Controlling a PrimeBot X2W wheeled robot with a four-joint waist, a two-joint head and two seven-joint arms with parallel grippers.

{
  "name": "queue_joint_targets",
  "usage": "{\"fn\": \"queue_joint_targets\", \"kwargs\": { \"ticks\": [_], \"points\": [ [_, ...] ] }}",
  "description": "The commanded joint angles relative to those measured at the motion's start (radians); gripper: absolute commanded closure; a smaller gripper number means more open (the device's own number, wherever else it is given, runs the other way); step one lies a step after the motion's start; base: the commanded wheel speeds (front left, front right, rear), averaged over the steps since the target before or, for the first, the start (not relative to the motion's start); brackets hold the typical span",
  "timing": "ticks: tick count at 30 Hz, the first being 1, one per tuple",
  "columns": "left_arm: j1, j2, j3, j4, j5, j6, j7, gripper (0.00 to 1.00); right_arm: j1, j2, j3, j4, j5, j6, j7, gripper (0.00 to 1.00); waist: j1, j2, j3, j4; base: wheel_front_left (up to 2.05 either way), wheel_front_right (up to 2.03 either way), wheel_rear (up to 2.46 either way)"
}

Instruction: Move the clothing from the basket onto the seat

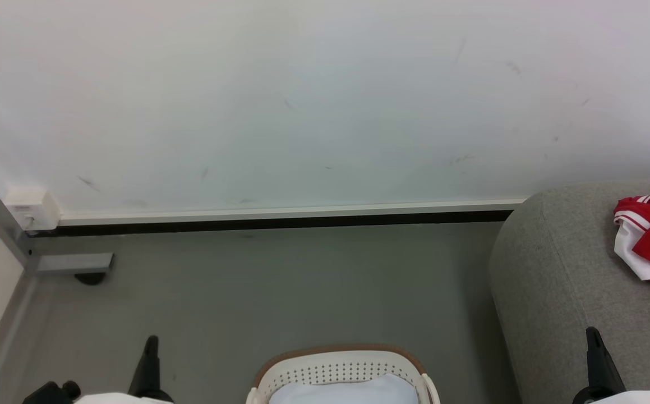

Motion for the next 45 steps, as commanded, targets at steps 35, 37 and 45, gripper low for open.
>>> {"fn": "queue_joint_targets", "kwargs": {
  "ticks": [35, 37, 45],
  "points": [
    [-0.051, -0.005, 0.056, -0.06, -0.37, -0.012, 0.099, 1.0, -0.054, -0.02, -0.027, -0.043, 0.419, -0.002, 0.089, 1.0, 0.0, -0.0001, 0.015, 0.016, 0.0, 0.0, 0.0],
    [-0.052, -0.005, 0.059, -0.062, -0.385, -0.012, 0.103, 1.0, -0.055, -0.021, -0.027, -0.044, 0.437, -0.002, 0.094, 1.0, 0.0, -0.0001, 0.016, 0.017, 0.0, 0.0, 0.0],
    [-0.057, -0.007, 0.067, -0.071, -0.45, -0.015, 0.122, 1.0, -0.063, -0.024, -0.03, -0.05, 0.512, -0.002, 0.109, 1.0, 0.0, -0.0001, 0.02, 0.021, 0.0, 0.0, 0.0]
  ]
}}
